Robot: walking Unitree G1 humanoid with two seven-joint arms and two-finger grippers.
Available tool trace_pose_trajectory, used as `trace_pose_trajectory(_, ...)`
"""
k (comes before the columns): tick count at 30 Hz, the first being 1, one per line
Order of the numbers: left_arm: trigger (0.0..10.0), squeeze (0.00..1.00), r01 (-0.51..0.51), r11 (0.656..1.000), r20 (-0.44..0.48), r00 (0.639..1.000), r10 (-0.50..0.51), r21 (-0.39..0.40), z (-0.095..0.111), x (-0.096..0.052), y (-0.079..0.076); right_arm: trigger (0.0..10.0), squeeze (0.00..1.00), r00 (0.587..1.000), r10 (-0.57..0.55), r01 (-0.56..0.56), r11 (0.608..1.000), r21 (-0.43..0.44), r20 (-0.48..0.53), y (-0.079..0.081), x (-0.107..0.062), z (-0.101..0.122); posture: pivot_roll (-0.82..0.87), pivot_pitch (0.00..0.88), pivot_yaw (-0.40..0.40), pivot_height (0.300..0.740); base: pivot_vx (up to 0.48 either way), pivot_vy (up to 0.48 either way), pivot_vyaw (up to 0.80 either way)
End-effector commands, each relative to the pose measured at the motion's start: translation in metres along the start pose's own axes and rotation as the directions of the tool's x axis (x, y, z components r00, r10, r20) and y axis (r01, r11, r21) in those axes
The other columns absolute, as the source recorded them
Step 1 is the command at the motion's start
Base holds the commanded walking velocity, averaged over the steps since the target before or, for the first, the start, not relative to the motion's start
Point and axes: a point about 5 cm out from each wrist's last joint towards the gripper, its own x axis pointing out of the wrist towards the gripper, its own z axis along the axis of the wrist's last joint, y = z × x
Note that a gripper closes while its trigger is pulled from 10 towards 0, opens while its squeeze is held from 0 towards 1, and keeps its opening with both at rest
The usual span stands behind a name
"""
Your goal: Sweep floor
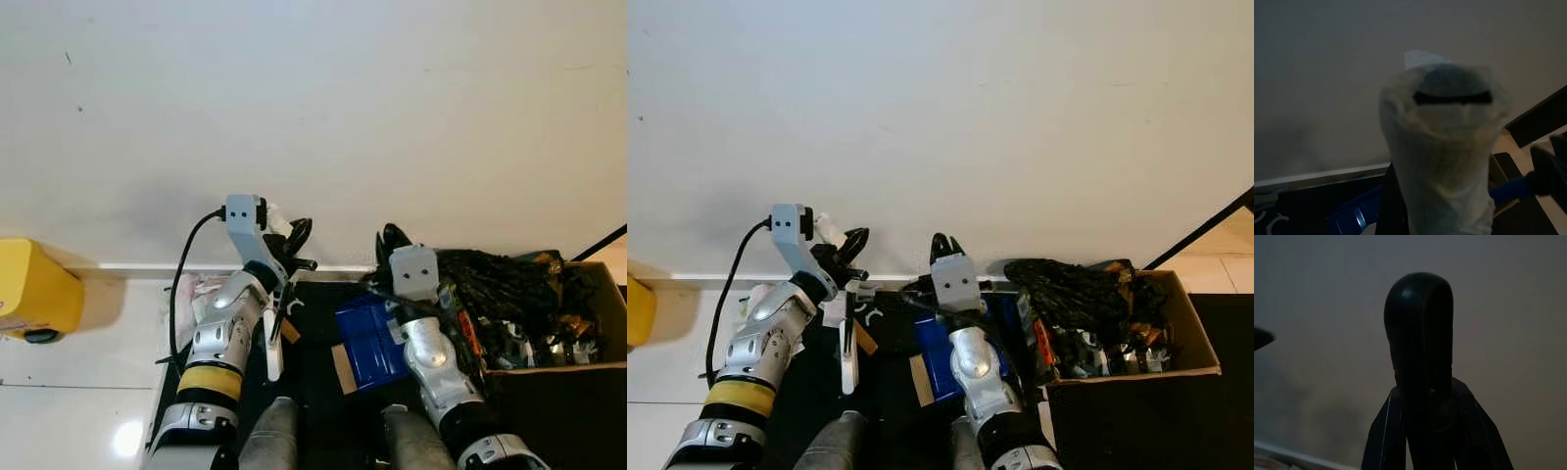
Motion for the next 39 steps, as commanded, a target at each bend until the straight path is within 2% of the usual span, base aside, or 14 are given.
trace_pose_trajectory(1, 10.0, 0.00, 0.017, 0.998, -0.033, 0.999, -0.019, -0.055, -0.014, -0.002, -0.007, 10.0, 0.00, 0.998, -0.032, 0.037, 0.993, 0.112, -0.048, 0.012, -0.006, -0.006, 0.14, 0.242, 0.054, 0.740, 0.000, 0.000, 0.00)
trace_pose_trajectory(9, 10.0, 0.00, 0.012, 0.998, -0.038, 0.999, -0.015, -0.061, -0.017, -0.005, -0.005, 10.0, 0.00, 0.999, 0.049, -0.049, 0.996, 0.073, 0.003, 0.023, 0.001, 0.004, 0.14, 0.245, 0.048, 0.740, 0.000, 0.000, 0.00)
trace_pose_trajectory(10, 10.0, 0.00, 0.009, 0.998, -0.038, 0.999, -0.011, -0.061, -0.017, -0.006, -0.005, 10.0, 0.00, 0.995, 0.095, -0.095, 0.995, 0.024, -0.006, 0.028, -0.001, 0.001, 0.15, 0.245, 0.046, 0.740, 0.000, 0.000, 0.00)
trace_pose_trajectory(14, 10.0, 0.00, 0.005, 0.998, -0.038, 0.999, -0.008, -0.061, -0.017, -0.006, -0.005, 10.0, 0.00, 0.991, 0.133, -0.134, 0.990, -0.044, -0.028, 0.033, -0.005, -0.004, 0.15, 0.245, 0.042, 0.740, 0.000, 0.000, 0.00)
trace_pose_trajectory(22, 10.0, 0.00, -0.008, 0.997, -0.042, 0.999, 0.005, -0.072, -0.021, -0.008, -0.004, 10.0, 0.00, 0.986, 0.165, -0.167, 0.983, -0.077, -0.038, 0.039, -0.012, -0.009, 0.15, 0.247, 0.042, 0.740, 0.000, 0.000, 0.00)
trace_pose_trajectory(27, 10.0, 0.00, -0.092, 0.978, 0.008, 0.995, 0.095, -0.189, -0.017, -0.009, 0.006, 10.0, 0.00, 0.982, 0.188, -0.191, 0.977, -0.099, -0.035, 0.042, -0.015, -0.010, 0.14, 0.245, 0.041, 0.740, 0.000, 0.000, 0.00)
trace_pose_trajectory(28, 10.0, 0.00, -0.092, 0.978, 0.008, 0.995, 0.095, -0.189, -0.017, -0.009, 0.006, 10.0, 0.00, 0.982, 0.188, -0.191, 0.977, -0.099, -0.035, 0.042, -0.015, -0.010, 0.14, 0.245, 0.041, 0.740, 0.000, 0.000, 0.00)
trace_pose_trajectory(29, 10.0, 0.00, -0.102, 0.966, 0.032, 0.993, 0.113, -0.237, -0.013, -0.006, 0.005, 10.0, 0.00, 0.981, 0.190, -0.192, 0.976, -0.100, -0.034, 0.042, -0.015, -0.010, 0.14, 0.243, 0.036, 0.740, 0.000, 0.000, 0.00)
trace_pose_trajectory(30, 10.0, 0.00, -0.102, 0.966, 0.032, 0.993, 0.113, -0.237, -0.013, -0.006, 0.005, 10.0, 0.00, 0.981, 0.190, -0.192, 0.976, -0.100, -0.034, 0.042, -0.015, -0.010, 0.14, 0.243, 0.036, 0.740, 0.000, 0.000, 0.00)
trace_pose_trajectory(32, 10.0, 0.00, -0.120, 0.912, 0.118, 0.977, 0.179, -0.393, 0.004, 0.004, 0.005, 10.0, 0.00, 0.981, 0.188, -0.191, 0.977, -0.100, -0.037, 0.042, -0.016, -0.011, 0.14, 0.241, 0.033, 0.740, 0.000, 0.000, 0.00)
trace_pose_trajectory(33, 10.0, 0.00, -0.120, 0.912, 0.118, 0.977, 0.179, -0.393, 0.004, 0.004, 0.005, 10.0, 0.00, 0.981, 0.188, -0.191, 0.977, -0.100, -0.037, 0.042, -0.016, -0.011, 0.14, 0.241, 0.033, 0.740, 0.000, 0.000, 0.00)
trace_pose_trajectory(34, 10.0, 0.00, -0.119, 0.888, 0.146, 0.968, 0.203, -0.444, 0.010, 0.007, 0.004, 10.0, 0.00, 0.982, 0.185, -0.188, 0.977, -0.099, -0.039, 0.041, -0.016, -0.011, 0.14, 0.239, 0.032, 0.740, 0.000, 0.000, 0.00)
trace_pose_trajectory(36, 10.0, 0.00, -0.111, 0.873, 0.171, 0.961, 0.216, -0.474, 0.016, 0.008, 0.004, 10.0, 0.00, 0.983, 0.180, -0.183, 0.978, -0.097, -0.041, 0.040, -0.015, -0.012, 0.14, 0.237, 0.032, 0.740, 0.000, 0.000, 0.00)
trace_pose_trajectory(39, 10.0, 0.00, -0.085, 0.874, 0.208, 0.956, 0.207, -0.479, 0.027, 0.008, 0.005, 10.0, 0.00, 0.986, 0.163, -0.167, 0.981, -0.095, -0.047, 0.037, -0.014, -0.013, 0.14, 0.235, 0.032, 0.740, 0.000, 0.000, 0.00)
